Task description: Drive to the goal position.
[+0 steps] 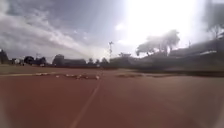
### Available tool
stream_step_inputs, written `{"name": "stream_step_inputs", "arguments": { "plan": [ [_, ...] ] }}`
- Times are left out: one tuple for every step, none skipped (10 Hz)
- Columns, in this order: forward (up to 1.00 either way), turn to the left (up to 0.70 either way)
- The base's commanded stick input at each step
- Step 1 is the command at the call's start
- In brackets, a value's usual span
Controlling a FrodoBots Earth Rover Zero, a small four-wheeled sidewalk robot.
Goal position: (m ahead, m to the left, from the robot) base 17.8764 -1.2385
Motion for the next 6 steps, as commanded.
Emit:
{"name": "stream_step_inputs", "arguments": {
  "plan": [
    [0.70, 0.00],
    [0.70, 0.00],
    [0.70, 0.00],
    [0.70, 0.00],
    [0.70, 0.00],
    [0.70, 0.00]
  ]
}}
